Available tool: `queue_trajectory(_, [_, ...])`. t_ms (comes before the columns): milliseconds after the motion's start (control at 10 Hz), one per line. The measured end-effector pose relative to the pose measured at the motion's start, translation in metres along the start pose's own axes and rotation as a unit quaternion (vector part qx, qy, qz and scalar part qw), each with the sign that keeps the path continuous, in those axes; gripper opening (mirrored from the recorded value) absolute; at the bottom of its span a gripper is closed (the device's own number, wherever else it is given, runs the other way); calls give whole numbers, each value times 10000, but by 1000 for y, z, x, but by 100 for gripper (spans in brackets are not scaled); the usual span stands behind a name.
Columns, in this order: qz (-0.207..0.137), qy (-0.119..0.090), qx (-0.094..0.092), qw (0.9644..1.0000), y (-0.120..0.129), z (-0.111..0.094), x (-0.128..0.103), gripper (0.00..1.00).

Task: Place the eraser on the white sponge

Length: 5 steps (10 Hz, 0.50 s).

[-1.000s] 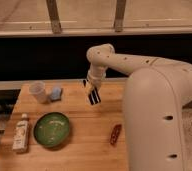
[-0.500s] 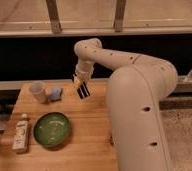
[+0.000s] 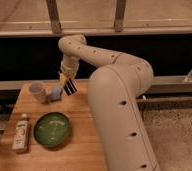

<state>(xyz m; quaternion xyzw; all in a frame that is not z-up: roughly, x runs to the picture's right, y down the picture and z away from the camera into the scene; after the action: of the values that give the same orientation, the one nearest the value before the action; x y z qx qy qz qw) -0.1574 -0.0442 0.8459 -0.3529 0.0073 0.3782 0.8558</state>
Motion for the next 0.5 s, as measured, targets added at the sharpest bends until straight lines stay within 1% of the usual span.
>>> queue_trajectory(500, [5,-1,1,10000,-1,0,0,0])
